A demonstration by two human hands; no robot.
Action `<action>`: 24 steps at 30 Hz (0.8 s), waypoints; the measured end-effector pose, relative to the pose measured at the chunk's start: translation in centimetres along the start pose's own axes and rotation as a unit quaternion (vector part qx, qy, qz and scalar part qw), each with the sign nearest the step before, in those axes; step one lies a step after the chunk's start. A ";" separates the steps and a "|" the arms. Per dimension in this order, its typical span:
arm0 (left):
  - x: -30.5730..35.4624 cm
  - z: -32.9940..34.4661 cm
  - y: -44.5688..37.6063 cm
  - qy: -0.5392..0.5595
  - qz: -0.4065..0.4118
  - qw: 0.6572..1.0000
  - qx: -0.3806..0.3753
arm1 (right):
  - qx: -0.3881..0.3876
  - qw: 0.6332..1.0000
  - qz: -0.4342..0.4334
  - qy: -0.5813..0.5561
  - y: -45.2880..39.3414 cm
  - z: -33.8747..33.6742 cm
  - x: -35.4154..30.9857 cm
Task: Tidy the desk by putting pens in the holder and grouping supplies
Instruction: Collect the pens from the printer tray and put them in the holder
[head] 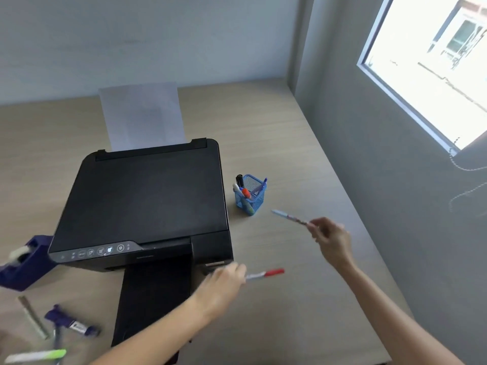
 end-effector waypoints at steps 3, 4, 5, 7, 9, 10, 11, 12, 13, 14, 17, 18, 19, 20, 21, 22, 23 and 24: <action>-1.2 -11.0 -1.6 0.083 -0.011 0.981 0.177 | 0.064 0.997 -0.021 -0.033 -3.6 -1.7 -2.7; -2.4 -14.3 -2.4 0.114 -0.022 0.966 0.231 | 0.070 0.996 -0.033 -0.037 -4.6 -1.4 -3.8; -3.6 -16.9 -3.6 0.126 -0.036 0.955 0.267 | 0.070 0.996 -0.047 -0.034 -5.6 -0.9 -5.0; -5.4 -20.2 -7.0 0.130 -0.065 0.948 0.282 | 0.052 0.995 -0.083 -0.019 -7.2 0.7 -7.3; -6.3 -20.9 -10.8 0.118 -0.084 0.955 0.260 | 0.012 0.993 -0.117 -0.002 -8.4 3.0 -9.1; -6.3 -20.7 -12.8 0.104 -0.086 0.961 0.243 | -0.012 0.991 -0.132 0.011 -9.0 4.1 -9.8; -6.2 -20.2 -14.6 0.087 -0.083 0.967 0.224 | -0.035 0.988 -0.147 0.029 -9.5 5.2 -10.4; -6.0 -19.4 -16.1 0.072 -0.080 0.973 0.203 | -0.056 0.984 -0.161 0.048 -9.9 6.2 -10.9; -5.9 -18.6 -17.5 0.059 -0.077 0.978 0.183 | -0.075 0.980 -0.174 0.066 -10.3 7.0 -11.3; -5.7 -17.8 -18.5 0.049 -0.075 0.982 0.164 | -0.092 0.976 -0.182 0.082 -10.6 7.9 -11.6; -5.1 -15.5 -20.5 0.011 -0.071 0.990 0.122 | -0.135 0.970 -0.175 0.105 -11.4 9.8 -11.6; -5.0 -14.8 -20.9 -0.005 -0.069 0.992 0.110 | -0.148 0.968 -0.169 0.111 -11.5 10.3 -11.4; -4.9 -14.1 -21.2 -0.020 -0.067 0.993 0.099 | -0.159 0.966 -0.166 0.118 -11.6 10.8 -11.2; -5.0 -13.6 -21.5 -0.038 -0.066 0.993 0.091 | -0.168 0.964 -0.163 0.124 -11.5 11.2 -11.0; -5.1 -13.2 -21.7 -0.057 -0.067 0.992 0.089 | -0.176 0.963 -0.161 0.128 -11.5 11.4 -10.8; -5.2 -13.0 -21.7 -0.075 -0.070 0.991 0.090 | -0.182 0.962 -0.157 0.130 -11.3 11.6 -10.6; -5.3 -13.1 -21.7 -0.087 -0.074 0.989 0.096 | -0.189 0.961 -0.151 0.131 -11.2 11.7 -10.5; -5.4 -13.5 -21.3 -0.091 -0.077 0.987 0.109 | -0.194 0.961 -0.146 0.135 -10.9 11.7 -10.4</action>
Point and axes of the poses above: each hand's wrist, its own y-axis away from the middle knuckle, its own z-axis out of the palm, x = y × z, the point moved 9 cm from there along -y, towards the middle knuckle, and after that the axes turned 8 degrees about -z, right-handed, at the moved point
